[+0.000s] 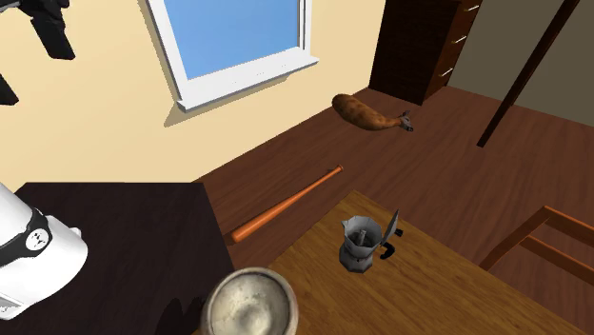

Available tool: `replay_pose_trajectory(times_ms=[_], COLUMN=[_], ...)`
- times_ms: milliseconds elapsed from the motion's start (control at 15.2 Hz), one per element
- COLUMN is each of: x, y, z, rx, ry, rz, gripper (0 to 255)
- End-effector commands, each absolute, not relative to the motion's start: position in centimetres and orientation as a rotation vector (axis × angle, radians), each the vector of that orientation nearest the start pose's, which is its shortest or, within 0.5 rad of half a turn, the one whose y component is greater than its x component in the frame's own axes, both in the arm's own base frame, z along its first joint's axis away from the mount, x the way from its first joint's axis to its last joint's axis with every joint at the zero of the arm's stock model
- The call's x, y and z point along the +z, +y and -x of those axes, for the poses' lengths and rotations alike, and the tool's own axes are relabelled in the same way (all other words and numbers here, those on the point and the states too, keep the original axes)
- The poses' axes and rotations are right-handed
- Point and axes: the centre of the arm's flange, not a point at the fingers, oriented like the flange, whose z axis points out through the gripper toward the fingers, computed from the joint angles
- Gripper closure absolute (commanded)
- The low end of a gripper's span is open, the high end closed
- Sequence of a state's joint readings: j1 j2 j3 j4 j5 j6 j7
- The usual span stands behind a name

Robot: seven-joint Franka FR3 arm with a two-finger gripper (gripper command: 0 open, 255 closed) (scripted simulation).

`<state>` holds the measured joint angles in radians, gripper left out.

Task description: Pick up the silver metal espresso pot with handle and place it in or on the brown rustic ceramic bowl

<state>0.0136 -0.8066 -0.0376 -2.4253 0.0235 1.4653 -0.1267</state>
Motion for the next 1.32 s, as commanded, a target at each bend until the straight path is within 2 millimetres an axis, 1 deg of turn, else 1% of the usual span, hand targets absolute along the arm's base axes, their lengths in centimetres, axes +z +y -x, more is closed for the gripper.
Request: replay_pose_trajectory(times_ms=[0, 1254], x=[55.6, 39.3], y=[-0.7, 2.9], z=[-28.7, -47.0], rx=[0.231, 0.194], ry=[-0.180, -0.142], rz=[3.067, 3.103], gripper=[0, 0])
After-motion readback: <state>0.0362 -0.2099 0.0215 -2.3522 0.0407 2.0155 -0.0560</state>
